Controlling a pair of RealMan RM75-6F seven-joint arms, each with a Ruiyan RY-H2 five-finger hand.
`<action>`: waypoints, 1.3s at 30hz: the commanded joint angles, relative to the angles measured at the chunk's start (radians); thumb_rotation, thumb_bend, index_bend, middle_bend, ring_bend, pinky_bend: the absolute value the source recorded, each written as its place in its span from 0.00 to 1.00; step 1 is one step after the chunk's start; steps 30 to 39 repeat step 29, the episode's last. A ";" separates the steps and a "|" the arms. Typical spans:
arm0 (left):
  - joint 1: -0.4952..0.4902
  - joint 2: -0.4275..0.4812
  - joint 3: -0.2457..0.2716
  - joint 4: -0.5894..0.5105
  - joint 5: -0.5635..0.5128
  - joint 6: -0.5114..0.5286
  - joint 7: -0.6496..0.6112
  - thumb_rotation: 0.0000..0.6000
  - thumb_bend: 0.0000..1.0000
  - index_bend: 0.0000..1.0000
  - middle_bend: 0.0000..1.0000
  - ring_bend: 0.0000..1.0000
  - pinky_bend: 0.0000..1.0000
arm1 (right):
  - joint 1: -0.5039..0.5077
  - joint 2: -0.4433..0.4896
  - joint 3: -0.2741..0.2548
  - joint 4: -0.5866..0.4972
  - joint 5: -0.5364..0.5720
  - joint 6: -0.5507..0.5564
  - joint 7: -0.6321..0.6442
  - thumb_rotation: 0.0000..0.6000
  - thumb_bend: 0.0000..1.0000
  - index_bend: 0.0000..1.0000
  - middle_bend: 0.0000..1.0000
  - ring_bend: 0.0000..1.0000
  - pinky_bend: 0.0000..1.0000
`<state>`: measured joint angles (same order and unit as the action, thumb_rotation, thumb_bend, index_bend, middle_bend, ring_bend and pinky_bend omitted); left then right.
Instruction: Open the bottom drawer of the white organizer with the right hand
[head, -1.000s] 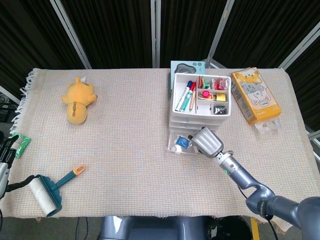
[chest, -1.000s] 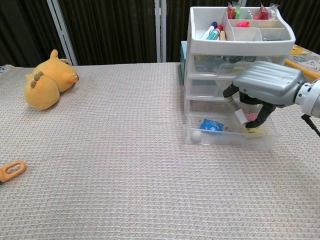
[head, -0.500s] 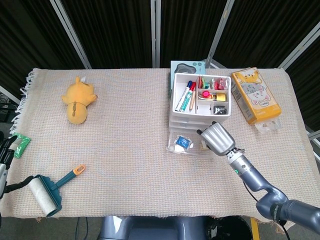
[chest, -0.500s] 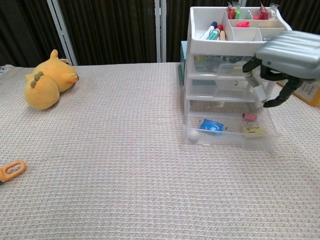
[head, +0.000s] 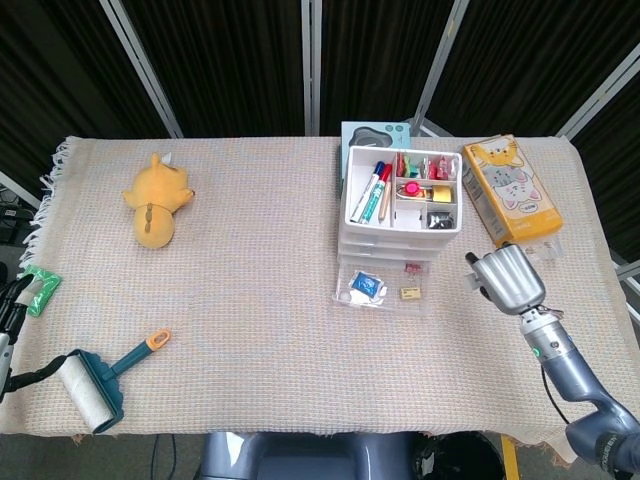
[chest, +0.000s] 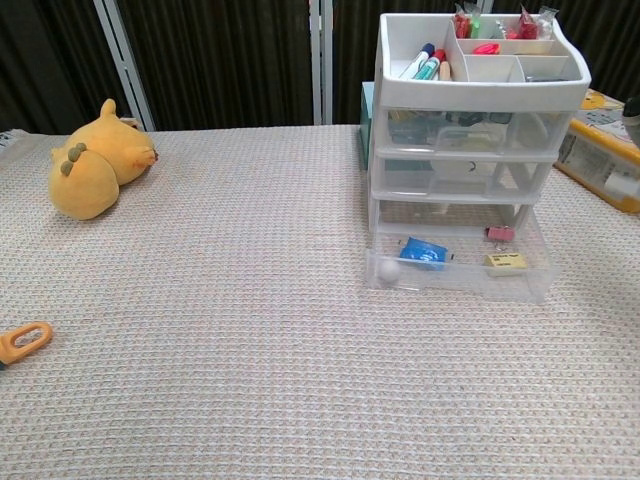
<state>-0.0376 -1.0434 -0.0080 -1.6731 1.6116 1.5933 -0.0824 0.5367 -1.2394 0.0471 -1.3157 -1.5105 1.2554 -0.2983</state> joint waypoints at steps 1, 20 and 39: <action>0.000 0.000 0.000 0.000 -0.002 -0.001 -0.001 1.00 0.08 0.00 0.00 0.00 0.00 | -0.026 0.012 0.003 0.024 0.019 0.019 0.008 1.00 0.00 0.51 0.97 0.95 0.69; -0.001 -0.030 -0.017 0.035 -0.042 -0.013 0.022 1.00 0.08 0.00 0.00 0.00 0.00 | -0.233 -0.052 0.036 0.071 -0.031 0.376 0.384 1.00 0.00 0.09 0.13 0.13 0.18; -0.004 -0.071 -0.040 0.073 -0.090 -0.019 0.085 1.00 0.08 0.00 0.00 0.00 0.00 | -0.291 0.011 -0.060 0.000 -0.100 0.348 0.479 1.00 0.00 0.00 0.00 0.00 0.00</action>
